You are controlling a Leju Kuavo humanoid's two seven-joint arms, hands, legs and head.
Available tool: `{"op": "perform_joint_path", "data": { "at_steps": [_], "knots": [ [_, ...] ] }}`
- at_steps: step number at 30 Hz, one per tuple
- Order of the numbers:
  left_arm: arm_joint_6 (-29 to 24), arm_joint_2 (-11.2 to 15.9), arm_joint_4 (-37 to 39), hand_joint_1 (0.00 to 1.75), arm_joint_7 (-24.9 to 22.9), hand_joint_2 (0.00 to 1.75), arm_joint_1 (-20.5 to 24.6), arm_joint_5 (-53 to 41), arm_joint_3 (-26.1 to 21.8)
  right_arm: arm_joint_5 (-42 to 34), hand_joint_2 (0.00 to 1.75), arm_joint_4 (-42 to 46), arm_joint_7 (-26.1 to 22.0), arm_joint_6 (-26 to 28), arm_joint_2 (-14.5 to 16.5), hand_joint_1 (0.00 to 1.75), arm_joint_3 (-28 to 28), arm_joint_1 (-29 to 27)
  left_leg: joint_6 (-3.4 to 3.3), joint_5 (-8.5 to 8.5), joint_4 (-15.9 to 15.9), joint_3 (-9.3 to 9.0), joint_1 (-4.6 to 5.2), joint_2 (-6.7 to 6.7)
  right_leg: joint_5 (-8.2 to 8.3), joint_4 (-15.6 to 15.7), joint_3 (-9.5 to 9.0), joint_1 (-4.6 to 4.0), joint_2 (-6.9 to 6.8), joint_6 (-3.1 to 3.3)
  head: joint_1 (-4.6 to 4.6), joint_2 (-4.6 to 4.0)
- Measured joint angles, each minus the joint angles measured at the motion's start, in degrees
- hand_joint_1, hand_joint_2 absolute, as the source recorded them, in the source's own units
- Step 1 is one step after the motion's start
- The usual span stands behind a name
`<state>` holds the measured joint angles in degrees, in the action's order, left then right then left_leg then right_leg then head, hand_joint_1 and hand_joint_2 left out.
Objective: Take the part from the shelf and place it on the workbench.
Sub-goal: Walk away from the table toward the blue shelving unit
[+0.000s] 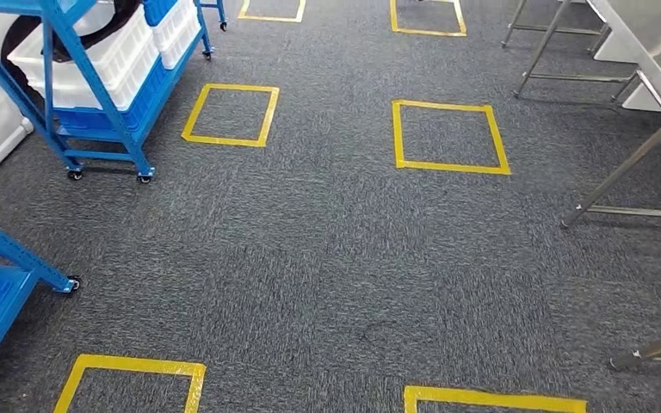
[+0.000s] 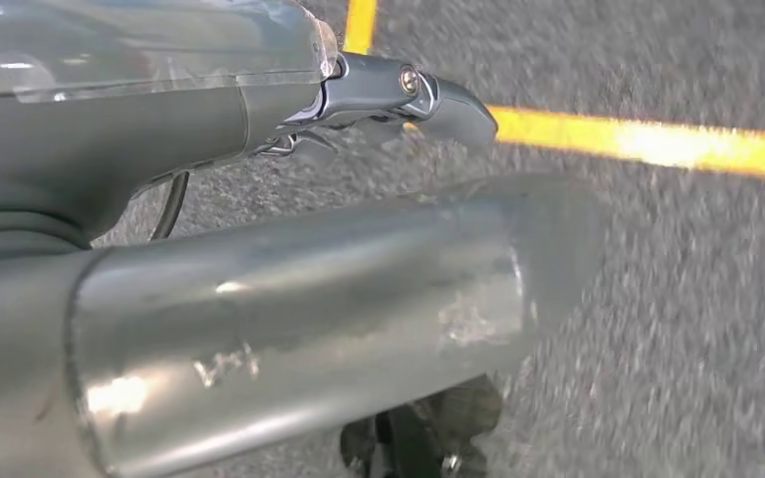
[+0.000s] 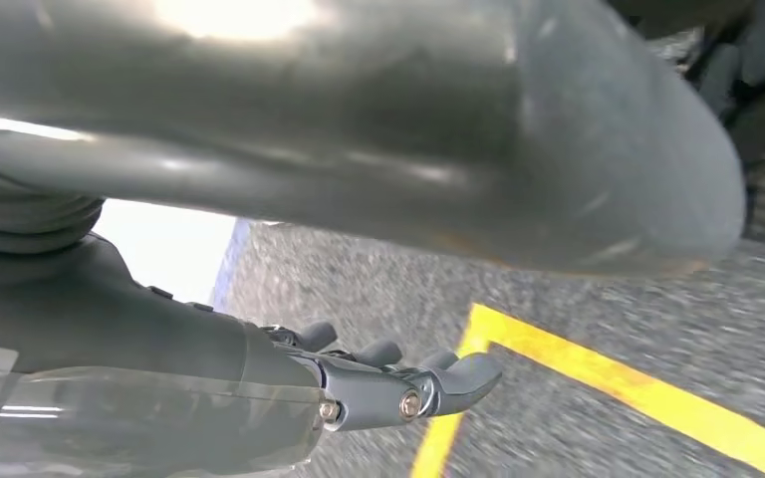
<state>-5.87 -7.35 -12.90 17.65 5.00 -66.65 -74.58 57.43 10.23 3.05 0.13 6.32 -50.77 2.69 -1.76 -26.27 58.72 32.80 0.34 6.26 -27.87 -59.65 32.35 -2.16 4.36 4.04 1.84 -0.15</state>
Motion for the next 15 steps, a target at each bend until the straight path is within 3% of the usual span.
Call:
{"op": "perform_joint_path", "data": {
  "at_steps": [1,3,5,7,9,10,11,13,14,15],
  "knots": [
    [-0.1,-0.2,0.0,0.00,0.1,0.00,0.1,0.0,0.0,0.0,0.00,0.0,0.0,0.0,0.0,0.00,0.0,0.0,0.13,0.08,-0.1,0.14,-0.10,0.65,0.13,1.1,-0.35,-0.14,0.40,0.40,0.00,0.00],
    [-0.2,-0.2,0.1,0.00,0.3,0.00,-0.1,0.1,0.0,0.2,0.00,0.1,-0.3,0.1,0.0,0.00,0.0,0.2,0.51,0.31,-0.4,0.25,-0.08,1.78,0.40,2.2,-0.86,0.03,-0.77,0.56,0.01,0.00],
    [-0.3,-0.2,0.1,0.00,0.4,0.00,-0.3,0.1,-0.1,0.3,0.00,0.1,-0.6,0.1,0.0,0.00,0.0,0.2,0.87,-0.59,0.7,0.60,0.20,-0.03,1.07,4.1,-2.07,0.51,-2.26,0.20,0.01,0.00],
    [-0.4,-0.1,0.1,0.00,0.4,0.00,-0.2,0.2,-0.1,0.5,0.00,0.0,-0.8,0.1,0.0,0.00,0.0,-0.1,1.58,-3.65,5.8,2.97,0.03,-3.40,1.37,5.4,-2.99,0.82,-3.99,-0.24,0.01,0.00],
    [-0.4,0.0,0.1,0.00,0.4,0.00,0.0,0.3,-0.2,0.6,0.00,0.0,-0.9,0.1,0.0,0.00,0.0,-0.3,2.64,-6.21,11.8,6.10,-0.65,-4.95,1.06,5.3,-3.14,1.05,-5.79,-0.49,0.02,0.00],
    [-0.3,0.0,0.1,0.00,0.4,0.00,0.0,0.3,-0.3,0.6,0.00,0.0,-0.9,0.1,-0.1,0.00,0.0,-0.4,3.19,-6.13,12.9,6.68,-1.02,-5.38,0.79,5.0,-3.15,1.28,-6.61,-0.76,0.02,0.00],
    [-0.3,0.1,0.1,0.00,0.4,0.00,-0.1,0.3,-0.3,0.6,0.00,0.0,-0.9,0.1,-0.1,0.00,0.0,-0.3,3.76,-5.06,11.9,6.20,-1.40,-5.79,0.43,4.7,-3.15,1.63,-7.38,-1.12,0.02,0.00],
    [0.0,0.2,0.1,0.00,0.6,0.00,-0.3,0.2,-0.5,0.5,0.00,0.0,-0.9,0.0,-0.1,0.00,0.0,-0.3,4.88,-1.82,5.7,2.95,-2.07,-7.49,-0.59,3.4,-3.10,2.36,-8.81,-2.12,0.02,0.00],
    [0.2,0.1,0.1,0.00,0.7,0.00,-0.3,0.1,-0.5,0.4,0.00,0.1,-0.9,0.0,-0.2,0.00,0.0,-0.3,5.04,-0.73,2.9,1.47,-2.22,-8.47,-1.24,2.6,-3.02,2.50,-9.42,-2.71,0.02,0.00],
    [0.4,0.1,0.1,0.00,0.9,0.00,-0.3,0.2,-0.5,0.3,0.00,0.1,-0.8,-0.1,-0.2,0.00,0.0,-0.3,4.68,-0.28,1.3,0.61,-2.22,-9.06,-1.78,1.9,-3.00,2.54,-9.97,-3.23,0.02,0.00]
  ]
}}
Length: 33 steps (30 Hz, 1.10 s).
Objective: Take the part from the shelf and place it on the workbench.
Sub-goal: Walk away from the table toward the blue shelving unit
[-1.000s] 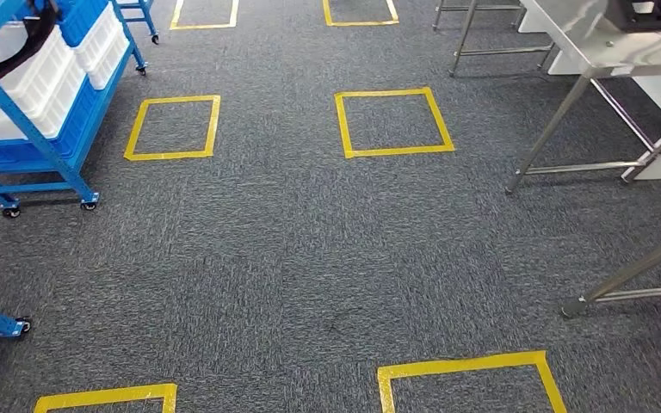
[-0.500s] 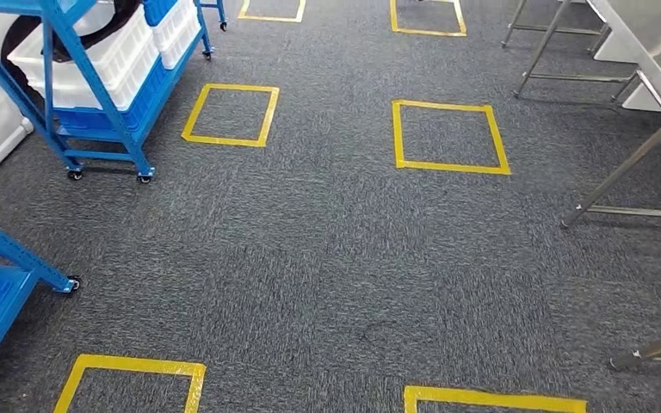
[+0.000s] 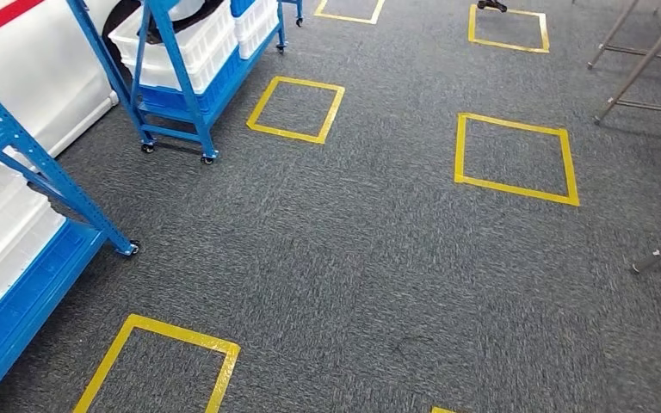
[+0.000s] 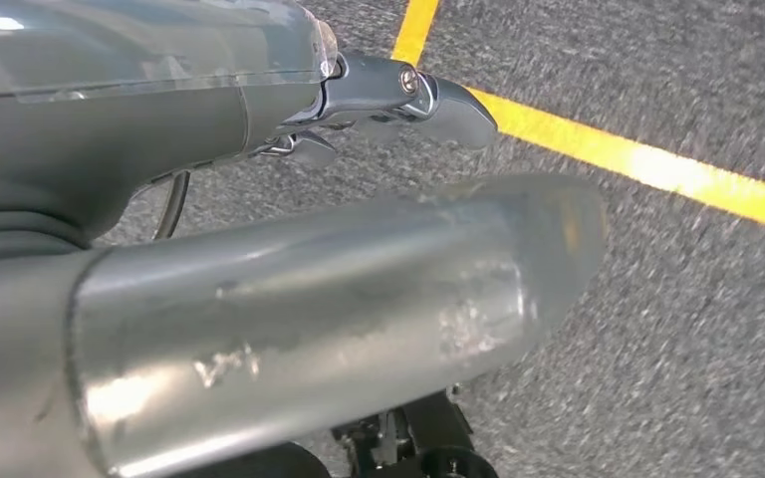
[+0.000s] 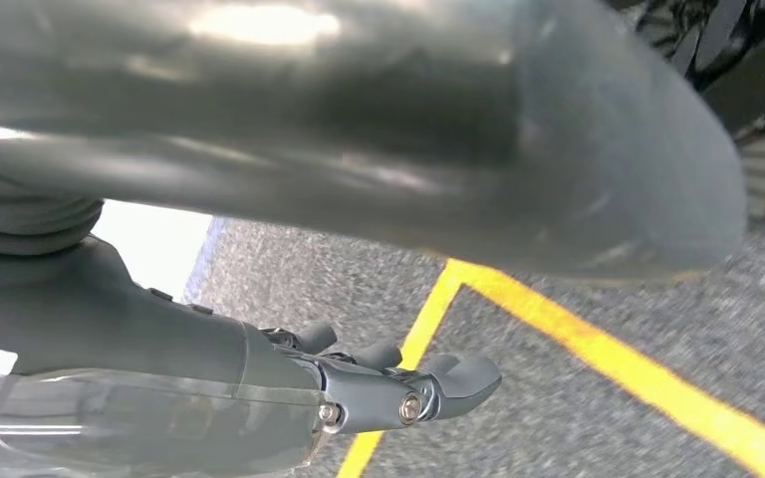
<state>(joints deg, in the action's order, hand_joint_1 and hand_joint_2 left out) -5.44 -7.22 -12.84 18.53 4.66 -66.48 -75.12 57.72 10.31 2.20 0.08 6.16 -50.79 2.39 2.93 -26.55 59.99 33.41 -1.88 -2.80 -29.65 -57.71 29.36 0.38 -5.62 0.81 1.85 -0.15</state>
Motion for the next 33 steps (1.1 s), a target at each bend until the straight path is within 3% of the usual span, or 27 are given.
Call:
{"op": "perform_joint_path", "data": {
  "at_steps": [1,3,5,7,9,10,11,12,14,16,17,19,21,23,25,26,28,30,32,33],
  "knots": [
    [0.2,0.0,0.0,0.00,0.2,0.00,0.0,0.1,-0.1,-0.1,0.00,0.0,0.0,0.0,0.0,0.00,0.0,0.0,-0.63,-0.11,-0.4,-0.15,0.14,-0.20,-0.37,-0.4,-0.01,-0.05,-0.46,-0.43,-0.01,0.00],
    [0.2,0.1,0.0,0.00,0.5,0.00,-0.3,0.7,-0.3,-0.2,0.00,0.0,0.0,0.0,0.1,0.00,0.0,0.3,-2.22,-0.03,-0.2,0.04,0.41,0.94,-0.64,-0.6,-0.22,0.14,-1.06,-1.02,0.00,0.00],
    [0.0,0.1,-0.1,0.00,0.7,0.00,-0.4,1.4,-0.6,-0.2,0.00,0.0,0.1,0.0,0.4,0.00,-0.1,0.5,-3.08,0.30,-0.5,0.10,0.47,1.95,-1.97,-1.8,0.15,0.56,0.85,-1.49,-0.01,0.00],
    [-0.2,0.1,-0.1,0.00,0.9,0.00,-0.3,1.9,-0.9,-0.2,0.00,0.0,0.0,0.1,0.8,0.00,-0.2,0.3,-3.68,0.62,-0.8,0.29,0.59,2.92,-5.47,-7.2,2.68,0.77,3.94,-1.62,-0.01,0.00],
    [-0.3,0.1,-0.2,0.00,1.1,0.00,-0.2,2.0,-1.2,-0.2,0.00,0.0,0.0,0.2,1.0,0.00,-0.4,0.1,-4.07,0.81,-0.8,0.63,0.91,4.16,-8.50,-14.4,6.39,0.75,5.13,-1.39,-0.01,0.00],
    [-0.3,0.1,-0.2,0.00,1.2,0.00,-0.2,1.9,-1.3,-0.2,0.00,0.0,-0.1,0.2,1.0,0.00,-0.5,0.0,-4.19,0.86,-0.8,0.72,1.09,4.88,-8.58,-16.2,7.46,0.70,5.31,-1.17,-0.01,0.00],
    [-0.3,0.1,-0.2,0.00,1.3,0.00,-0.3,1.8,-1.3,-0.2,0.00,0.0,-0.1,0.2,1.0,0.00,-0.6,0.0,-4.25,0.91,-0.8,0.76,1.22,5.66,-7.54,-16.0,7.56,0.58,5.47,-0.85,-0.01,0.00],
    [-0.3,0.1,-0.2,0.00,1.3,0.00,-0.3,1.7,-1.3,-0.2,0.00,0.0,-0.1,0.2,1.0,0.00,-0.7,0.0,-4.25,0.96,-0.8,0.74,1.30,6.43,-5.55,-13.6,6.60,0.38,5.84,-0.44,-0.01,0.00],
    [-0.2,-0.1,-0.2,0.00,1.4,0.00,-0.4,1.5,-1.4,-0.2,0.00,0.0,-0.2,0.2,1.0,0.00,-0.9,-0.1,-4.07,1.11,-0.7,0.76,1.33,7.85,-1.44,-6.0,3.28,-0.18,8.29,0.56,-0.01,0.00],
    [-0.2,-0.4,-0.2,0.00,1.5,0.00,-0.4,1.5,-1.4,-0.2,0.00,0.0,-0.2,0.2,1.0,0.00,-1.0,-0.1,-3.62,1.34,-0.7,0.99,1.22,9.07,0.20,-1.5,1.41,-0.59,10.32,1.12,-0.01,0.00],
    [-0.2,-0.5,-0.2,0.00,1.5,0.00,-0.4,1.4,-1.4,-0.2,0.00,0.0,-0.3,0.2,1.0,0.00,-1.0,0.0,-3.31,1.50,-0.8,1.12,1.14,9.66,0.18,-1.0,1.27,-0.71,10.45,1.21,-0.01,0.00],
    [-0.2,-0.5,-0.2,0.00,1.6,0.00,-0.6,1.3,-1.4,-0.2,0.00,0.0,-0.3,0.2,1.0,0.00,-1.0,0.2,-2.71,1.69,-0.8,1.43,1.06,10.19,0.67,-0.4,0.99,-0.67,8.87,1.29,0.00,0.00],
    [-0.1,-0.5,-0.2,0.00,1.6,0.00,-0.6,1.3,-1.4,-0.2,0.00,0.0,-0.3,0.1,1.0,0.00,-1.0,0.1,-2.35,-0.18,1.8,2.63,1.38,7.75,1.29,0.7,0.57,-0.42,7.18,1.58,0.00,0.00],
    [-0.1,-0.5,-0.3,0.00,1.6,0.00,-0.5,1.3,-1.4,-0.2,0.00,0.0,-0.3,0.1,1.0,0.00,-1.0,-0.2,-2.02,-4.10,8.1,5.29,1.46,4.66,1.46,1.1,0.49,-0.45,5.31,1.94,0.01,0.00],
    [-0.1,-0.5,-0.3,0.00,1.5,0.00,-0.4,1.2,-1.4,-0.2,0.00,0.0,-0.3,0.1,0.6,0.00,-1.1,-0.4,-1.50,-6.32,13.3,7.25,1.18,3.71,1.34,0.9,0.68,-0.51,3.47,2.06,0.00,0.00],
    [-0.1,-0.5,-0.3,0.00,1.5,0.00,-0.5,1.1,-1.4,-0.2,0.00,0.0,-0.3,0.1,0.4,0.00,-1.1,-0.4,-1.24,-5.94,13.3,6.87,1.04,3.43,1.25,0.8,0.75,-0.44,2.65,1.99,0.00,0.00],
    [-0.1,-0.4,-0.3,0.00,1.5,0.00,-0.6,1.0,-1.4,-0.2,0.00,0.0,-0.3,-0.1,0.0,0.00,-1.1,-0.3,-0.85,-3.01,7.6,3.10,0.82,2.15,0.88,0.2,0.80,-0.23,1.17,1.60,0.01,0.00],
    [-0.1,-0.4,-0.4,0.00,1.3,0.00,-0.6,0.8,-1.4,-0.2,0.00,0.0,-0.3,-0.1,-0.1,0.00,-1.1,-0.3,-1.21,-1.15,1.1,-0.71,0.98,-0.09,0.28,-0.6,0.84,-0.31,-0.12,0.95,0.00,0.00],
    [-0.1,-0.3,-0.4,0.00,1.3,0.00,-0.6,0.7,-1.4,-0.1,0.00,0.0,-0.3,-0.1,-0.2,0.00,-1.1,-0.1,-2.05,-1.09,-0.7,-1.52,1.29,-0.71,-0.04,-1.0,0.77,-0.51,-1.14,0.36,0.00,0.00],
    [-0.1,-0.3,-0.4,0.00,1.2,0.00,-0.7,0.6,-1.4,-0.1,0.00,0.0,-0.3,-0.2,-0.2,0.00,-1.1,0.1,-2.47,-0.87,-0.8,-1.40,1.30,-0.07,-0.07,-1.0,0.64,-0.49,-1.59,0.11,0.00,0.00]
  ]
}}
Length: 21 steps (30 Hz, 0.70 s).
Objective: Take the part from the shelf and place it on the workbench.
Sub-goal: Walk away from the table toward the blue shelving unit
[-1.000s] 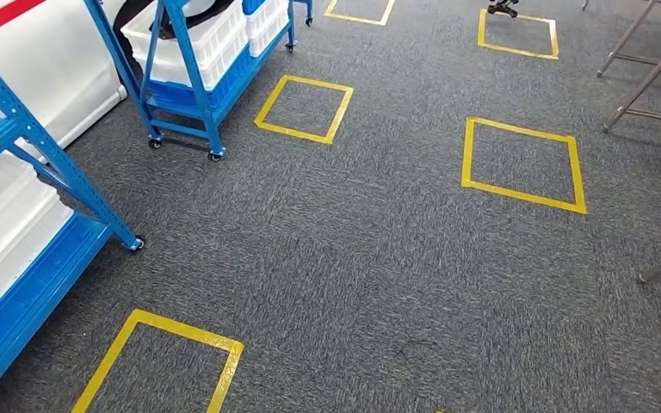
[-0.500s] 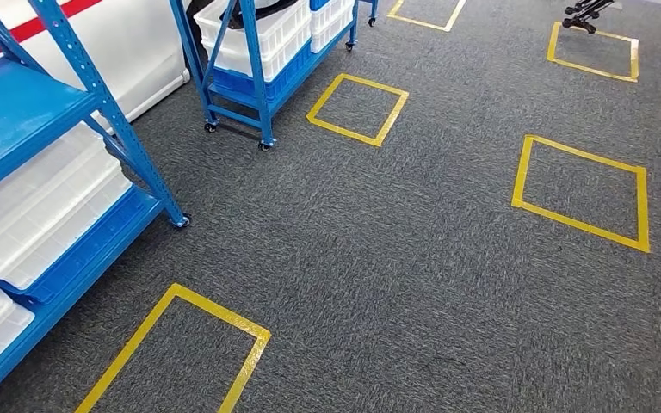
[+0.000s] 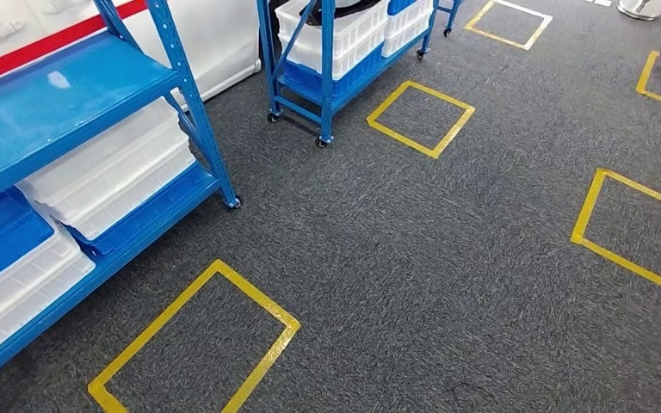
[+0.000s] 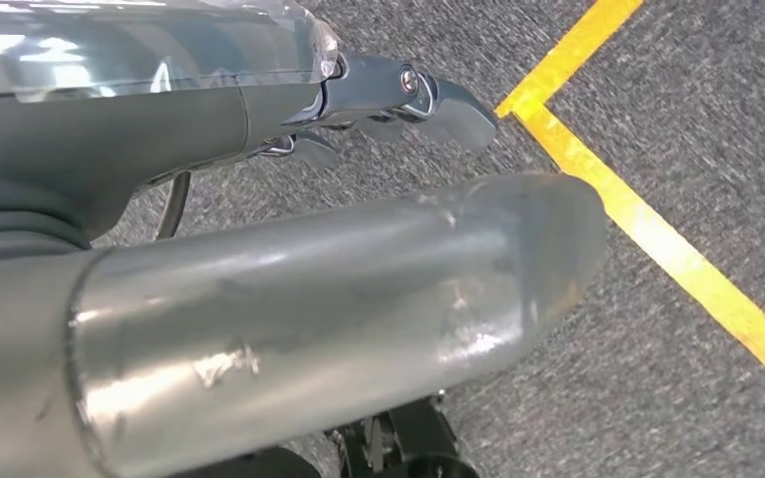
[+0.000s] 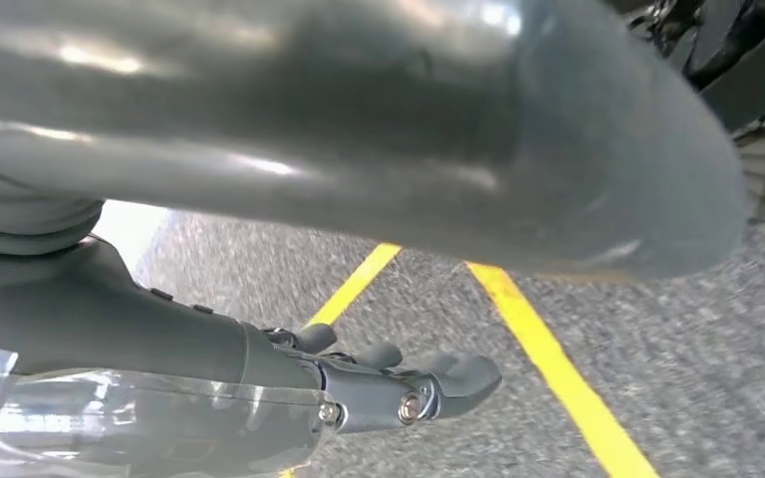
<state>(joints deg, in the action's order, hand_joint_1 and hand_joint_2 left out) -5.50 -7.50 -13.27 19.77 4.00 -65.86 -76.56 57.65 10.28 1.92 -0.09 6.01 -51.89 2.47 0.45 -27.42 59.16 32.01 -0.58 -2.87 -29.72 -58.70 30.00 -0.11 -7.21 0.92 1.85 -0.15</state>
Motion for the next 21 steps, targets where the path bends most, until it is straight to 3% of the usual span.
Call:
{"op": "perform_joint_path", "data": {
  "at_steps": [1,3,5,7,8,9,10,12,14,16,17,19,20,21],
  "knots": [
    [0.0,0.0,0.0,0.00,0.0,0.00,-0.1,-0.1,0.0,0.0,0.00,0.0,0.0,0.0,0.0,0.00,0.0,0.2,-0.37,0.18,-0.2,-0.02,-0.10,0.52,-0.11,0.0,-0.11,0.10,-0.12,-0.28,0.01,0.00],
    [0.1,0.1,0.0,0.00,0.0,0.00,-0.2,-0.2,0.0,0.1,0.00,0.0,0.0,0.0,0.1,0.00,0.0,0.3,-1.16,0.73,-0.8,-0.13,-0.35,1.54,-1.75,-1.9,0.50,0.45,2.11,-0.89,0.00,0.00],
    [0.2,0.1,0.0,0.00,0.0,0.00,0.0,-0.4,0.0,0.1,0.00,0.0,0.0,0.0,0.4,0.00,0.0,0.2,-1.69,1.19,-1.1,0.06,-0.45,2.64,-5.44,-8.0,3.20,0.84,5.52,-1.33,-0.01,0.00],
    [0.3,0.3,0.0,0.00,-0.1,0.00,0.0,-0.6,0.0,0.2,0.00,-0.1,0.0,0.0,0.8,0.00,-0.1,-0.1,-1.76,1.45,-1.1,0.38,-0.43,4.06,-7.88,-14.2,6.18,1.14,6.73,-1.60,-0.01,0.00],
    [0.4,0.3,-0.1,0.00,-0.1,0.00,0.0,-0.6,0.1,0.2,0.00,-0.1,0.0,0.0,0.9,0.00,-0.2,-0.1,-1.68,1.53,-1.0,0.44,-0.44,4.85,-7.51,-15.0,6.62,1.31,6.86,-1.70,-0.01,0.00],
    [0.4,0.4,-0.1,0.00,-0.1,0.00,0.0,-0.7,0.1,0.2,0.00,-0.1,0.0,0.0,1.0,0.00,-0.2,-0.2,-1.54,1.60,-1.0,0.45,-0.47,5.66,-6.05,-13.7,6.04,1.50,7.00,-1.76,-0.01,0.00],
    [0.4,0.4,-0.1,0.00,-0.1,0.00,-0.1,-0.7,0.1,0.2,0.00,-0.1,0.0,0.0,1.0,0.00,-0.3,-0.2,-1.35,1.66,-0.9,0.44,-0.53,6.47,-3.90,-10.6,4.63,1.74,7.42,-1.79,-0.02,0.00],
    [0.4,0.4,-0.1,0.00,-0.1,0.00,0.0,-0.8,0.1,0.2,0.00,-0.1,0.0,0.0,1.0,0.00,-0.3,-0.2,-0.70,1.77,-0.7,0.70,-0.60,7.95,-0.64,-3.6,1.59,2.14,10.03,-1.76,-0.01,0.00],
    [0.4,0.4,-0.1,0.00,-0.1,0.00,0.0,-0.8,0.1,0.2,0.00,-0.1,0.0,0.0,1.0,0.00,-0.4,-0.2,0.26,2.05,-0.7,1.18,-0.67,9.17,0.11,-0.5,0.54,2.05,11.76,-1.51,0.00,0.00],
    [0.4,0.4,-0.1,0.00,-0.1,0.00,-0.2,-0.9,0.1,0.3,0.00,-0.1,0.0,0.0,1.0,0.00,-0.4,0.0,1.21,2.47,-1.0,1.56,-0.91,10.27,0.44,-0.1,0.55,1.79,10.67,-0.80,-0.01,0.00],
    [0.4,0.4,-0.1,0.00,-0.1,0.00,-0.4,-0.9,0.1,0.3,0.00,-0.1,0.0,0.0,1.0,0.00,-0.4,0.0,1.49,2.28,-0.7,1.83,-0.97,9.77,0.68,0.1,0.45,1.75,9.96,-0.34,0.00,0.00],
    [0.4,0.4,-0.1,0.00,-0.2,0.00,-0.4,-1.1,0.2,0.3,0.00,-0.1,0.0,-0.1,0.9,0.00,-0.4,-0.1,1.67,-0.05,2.7,3.46,-0.86,7.06,1.10,0.7,0.39,1.69,8.35,0.61,0.01,0.00],
    [0.4,0.3,-0.1,0.00,-0.2,0.00,-0.3,-1.2,0.2,0.3,0.00,-0.1,0.1,-0.1,0.7,0.00,-0.4,-0.3,1.64,-2.11,6.1,4.93,-0.74,5.34,1.13,0.7,0.43,1.39,7.49,0.90,0.01,0.00],
    [0.4,0.4,-0.1,0.00,-0.2,0.00,-0.2,-1.3,0.2,0.3,0.00,-0.1,0.1,-0.2,0.5,0.00,-0.4,-0.4,1.62,-4.14,9.9,6.55,-0.69,4.43,1.10,0.7,0.56,1.10,6.59,1.11,0.01,0.00]
  ]
}}
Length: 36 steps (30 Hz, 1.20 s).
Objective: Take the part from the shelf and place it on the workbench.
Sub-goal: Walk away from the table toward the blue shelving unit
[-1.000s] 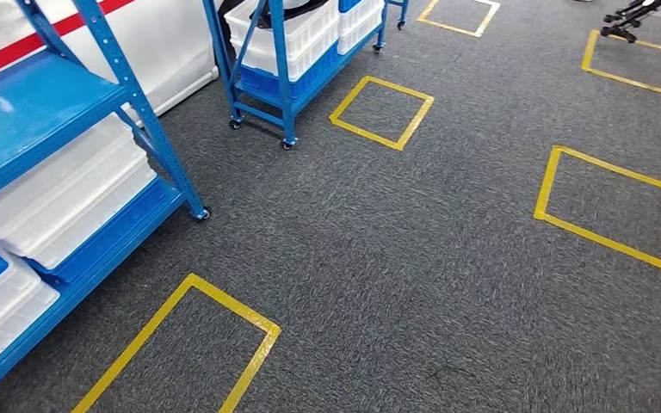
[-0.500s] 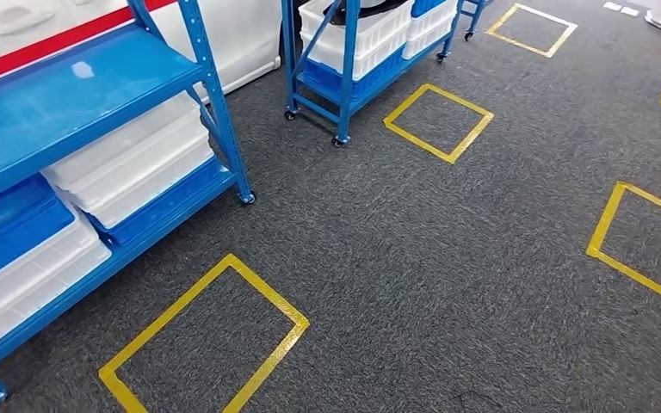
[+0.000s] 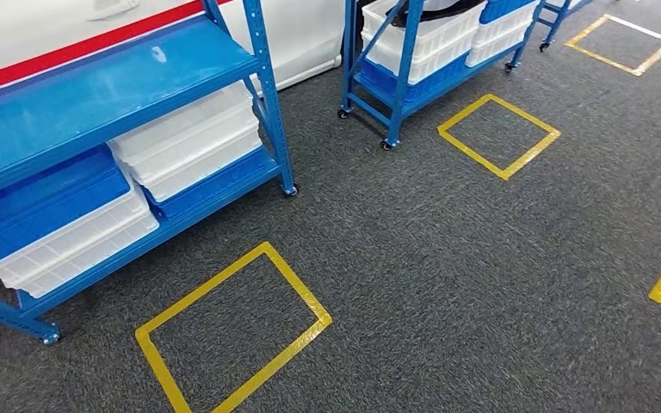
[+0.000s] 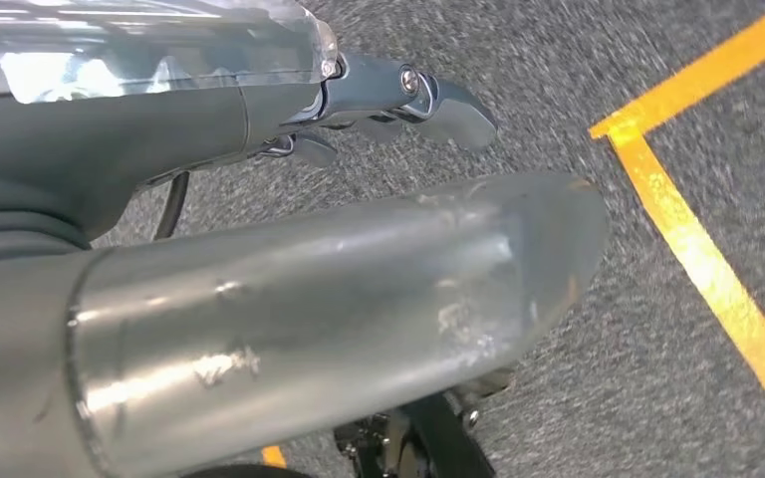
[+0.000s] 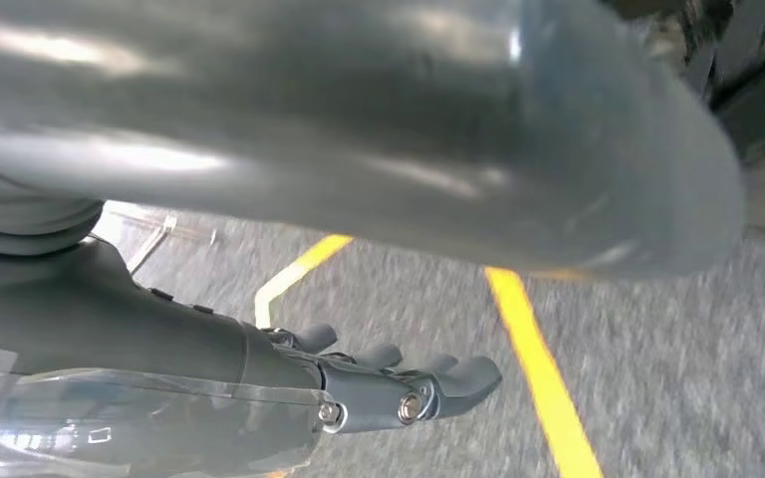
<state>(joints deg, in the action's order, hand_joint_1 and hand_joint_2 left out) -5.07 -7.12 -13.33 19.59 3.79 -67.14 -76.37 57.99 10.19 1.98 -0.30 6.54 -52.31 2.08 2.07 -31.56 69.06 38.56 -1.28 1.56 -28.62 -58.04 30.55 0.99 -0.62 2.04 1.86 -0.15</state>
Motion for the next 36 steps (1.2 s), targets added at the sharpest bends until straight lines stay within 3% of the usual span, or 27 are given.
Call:
{"op": "perform_joint_path", "data": {
  "at_steps": [1,2,3,5,7,8,10,11,13,15,16,17,18,19,21,23,24,26,28,30,32,33,34,36],
  "knots": [
    [0.0,0.0,0.0,0.00,0.0,0.00,0.1,-0.1,0.0,0.0,0.00,0.0,0.0,-0.1,-0.3,0.00,0.0,-0.1,-0.02,-1.40,3.2,1.23,0.02,-0.44,-0.04,-0.1,0.12,-0.27,-0.93,0.11,0.01,0.00],
    [0.0,0.0,0.0,0.00,0.0,0.00,0.1,-0.1,0.0,0.0,0.00,-0.1,0.0,-0.2,-0.5,0.00,0.0,-0.1,-0.08,-1.77,4.7,1.57,0.04,-0.69,-0.08,-0.2,0.22,-0.48,-1.80,0.18,0.00,0.00],
    [0.0,0.0,0.0,0.00,0.0,0.00,0.0,-0.1,0.1,0.0,0.00,-0.1,0.0,-0.3,-0.8,0.00,0.0,-0.1,-0.20,-1.07,4.0,0.75,0.09,-0.93,-0.13,-0.3,0.28,-0.63,-2.59,0.23,0.00,0.00],
    [0.0,0.1,0.0,0.00,0.0,0.00,-0.1,-0.2,0.1,0.0,0.00,-0.2,0.0,-0.4,-1.1,0.00,0.0,0.1,-0.74,1.92,-2.9,-3.61,0.41,-2.55,-0.29,-0.5,0.22,-0.80,-3.98,0.24,0.00,0.00],
    [0.0,0.1,0.0,0.00,0.0,0.00,0.0,-0.2,0.3,0.0,0.00,-0.3,0.0,-0.4,-1.3,0.00,0.0,0.1,-1.48,3.70,-9.1,-7.06,1.00,-4.60,-0.49,-0.7,0.10,-1.04,-5.21,-0.07,0.00,0.00],
    [0.0,0.2,0.0,0.00,0.0,0.00,0.0,-0.2,0.5,0.0,0.00,-0.3,0.0,-0.4,-1.3,0.00,0.0,0.2,-1.79,3.85,-10.3,-7.58,1.26,-5.09,-0.54,-0.8,0.05,-1.10,-5.73,-0.31,0.00,0.00],
    [0.1,0.3,0.0,0.00,0.1,0.00,-0.1,-0.2,0.6,0.0,0.00,-0.3,0.0,-0.4,-1.4,0.00,0.0,0.6,-2.31,4.13,-10.8,-7.41,1.37,-4.12,-0.49,-0.6,-0.15,-1.16,-6.63,-0.83,-0.01,0.00],
    [0.1,0.3,0.0,0.00,0.1,0.00,-0.3,-0.2,0.6,0.0,0.00,-0.3,0.0,-0.4,-1.4,0.00,0.0,0.8,-2.56,4.43,-11.2,-7.55,1.22,-3.62,-0.68,-0.8,-0.26,-1.08,-6.22,-1.14,-0.01,0.00],
    [0.2,0.3,0.0,0.00,0.1,0.00,-0.3,-0.3,0.8,0.1,0.00,-0.3,0.1,-0.4,-1.2,0.00,-0.1,0.8,-3.17,5.18,-12.0,-7.79,0.79,-2.56,-2.72,-3.3,0.71,-0.84,-3.30,-1.78,-0.02,0.00],
    [0.4,0.3,0.0,0.00,0.2,0.00,-0.1,-0.4,0.9,0.2,0.00,-0.3,0.2,-0.4,-0.8,0.00,-0.1,0.5,-3.53,5.64,-12.1,-7.52,0.65,-1.41,-6.54,-10.0,3.89,-0.37,-0.24,-2.21,-0.02,0.00],
    [0.5,0.3,0.0,0.00,0.2,0.00,0.0,-0.4,0.9,0.2,0.00,-0.3,0.2,-0.3,-0.6,0.00,-0.2,0.4,-3.57,5.75,-12.1,-7.32,0.64,-0.73,-7.91,-13.4,5.54,-0.16,0.21,-2.39,-0.02,0.00],
    [0.6,0.3,0.0,0.00,0.2,0.00,0.0,-0.5,0.9,0.2,0.00,-0.3,0.3,-0.3,-0.4,0.00,-0.3,0.3,-3.50,5.82,-12.1,-7.22,0.61,0.00,-8.20,-15.3,6.53,0.06,0.35,-2.58,-0.02,0.00],
    [0.7,0.3,0.0,0.00,0.2,0.00,0.0,-0.5,0.9,0.2,0.00,-0.3,0.3,-0.2,-0.2,0.00,-0.3,0.3,-3.37,5.88,-12.0,-7.18,0.55,0.76,-7.34,-15.3,6.56,0.30,0.41,-2.77,-0.02,0.00],
    [0.7,0.3,0.0,0.00,0.2,0.00,-0.1,-0.6,0.9,0.2,0.00,-0.3,0.3,-0.2,-0.1,0.00,-0.4,0.3,-3.19,5.90,-11.9,-7.18,0.44,1.55,-5.51,-13.2,5.60,0.57,0.60,-2.94,-0.02,0.00],
    [0.8,0.2,0.0,0.00,0.3,0.00,0.0,-0.6,0.9,0.3,0.00,-0.3,0.4,-0.2,0.0,0.00,-0.4,0.2,-2.54,5.77,-11.4,-6.98,0.27,3.05,-1.64,-5.8,2.28,1.10,2.65,-3.17,-0.03,0.00],
    [0.8,0.2,0.0,0.00,0.4,0.00,0.1,-0.6,0.9,0.3,0.00,-0.3,0.4,-0.2,0.0,0.00,-0.4,0.1,-1.60,5.71,-11.0,-6.44,0.21,4.35,-0.25,-1.5,0.48,1.19,4.60,-3.07,-0.02,0.00],
    [0.8,0.2,0.0,0.00,0.4,0.00,0.1,-0.6,0.9,0.3,0.00,-0.3,0.4,-0.2,0.0,0.00,-0.5,0.2,-1.11,5.81,-10.9,-6.17,0.15,4.91,-0.42,-1.2,0.43,1.00,4.76,-2.83,-0.01,0.00],
    [0.8,0.2,0.0,0.00,0.5,0.00,-0.1,-0.7,0.9,0.3,0.00,-0.3,0.4,-0.2,-0.1,0.00,-0.5,0.4,-0.33,6.00,-11.0,-5.82,-0.10,5.39,-0.13,-1.0,0.41,0.87,3.41,-1.97,-0.01,0.00],
    [0.8,0.1,0.0,0.00,0.5,0.00,-0.2,-0.7,0.9,0.3,0.00,-0.3,0.4,-0.2,-0.2,0.00,-0.5,0.4,0.03,4.39,-8.6,-4.63,-0.12,2.84,0.21,-0.5,0.33,0.86,1.95,-1.00,0.00,0.00],
    [0.8,0.1,0.0,0.00,0.5,0.00,0.0,-0.7,0.9,0.3,0.00,-0.3,0.4,-0.2,-0.6,0.00,-0.5,0.2,0.11,0.57,-1.9,-1.60,-0.04,-0.20,0.25,-0.4,0.40,0.49,0.32,-0.39,0.00,0.00],
    [0.8,0.1,0.0,0.00,0.7,0.00,0.1,-0.7,1.0,0.3,0.00,-0.3,0.4,-0.4,-1.0,0.00,-0.5,0.0,0.16,-1.97,4.3,1.06,-0.03,-0.84,0.14,-0.5,0.51,0.09,-1.42,-0.14,0.00,0.00],
    [0.8,0.1,0.0,0.00,0.8,0.00,0.0,-0.7,1.0,0.3,0.00,-0.3,0.5,-0.4,-1.1,0.00,-0.5,0.0,0.10,-1.70,4.9,1.05,-0.02,-0.97,0.08,-0.6,0.50,-0.06,-2.22,-0.08,0.00,0.00],
    [0.9,0.1,0.0,0.00,1.1,0.00,-0.1,-0.7,1.0,0.2,0.00,-0.3,0.5,-0.5,-1.2,0.00,-0.6,0.0,-0.04,-0.45,3.2,-0.09,0.02,-1.20,0.01,-0.6,0.43,-0.18,-2.95,-0.05,0.00,0.00],
    [1.0,0.1,0.0,0.00,1.7,0.00,-0.2,-0.7,1.0,0.1,0.00,-0.3,0.6,-0.3,-1.4,0.00,-0.8,0.1,-0.68,2.80,-4.3,-4.42,0.30,-2.12,-0.17,-0.6,0.20,-0.36,-4.01,-0.16,-0.01,0.00]
  ]
}}
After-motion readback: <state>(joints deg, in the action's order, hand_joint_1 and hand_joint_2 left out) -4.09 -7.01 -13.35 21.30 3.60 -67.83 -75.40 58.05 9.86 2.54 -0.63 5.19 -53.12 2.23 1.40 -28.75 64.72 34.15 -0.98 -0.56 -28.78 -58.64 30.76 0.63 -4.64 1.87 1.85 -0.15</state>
